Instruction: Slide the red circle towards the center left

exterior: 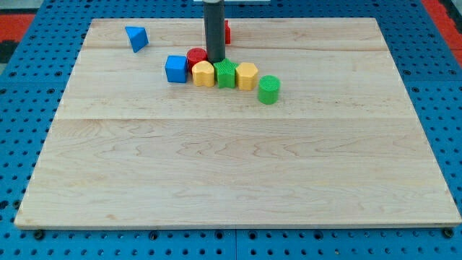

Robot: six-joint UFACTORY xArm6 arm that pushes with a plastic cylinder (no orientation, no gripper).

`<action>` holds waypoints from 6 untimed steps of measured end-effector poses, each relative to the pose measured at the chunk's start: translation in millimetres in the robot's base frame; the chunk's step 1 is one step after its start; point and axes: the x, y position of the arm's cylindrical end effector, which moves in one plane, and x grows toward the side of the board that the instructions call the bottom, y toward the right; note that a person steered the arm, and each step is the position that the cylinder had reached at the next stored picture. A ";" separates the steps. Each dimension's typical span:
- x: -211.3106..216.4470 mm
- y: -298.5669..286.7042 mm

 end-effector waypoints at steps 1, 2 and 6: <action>33.5 -22.3; 25.3 6.9; -14.3 -118.8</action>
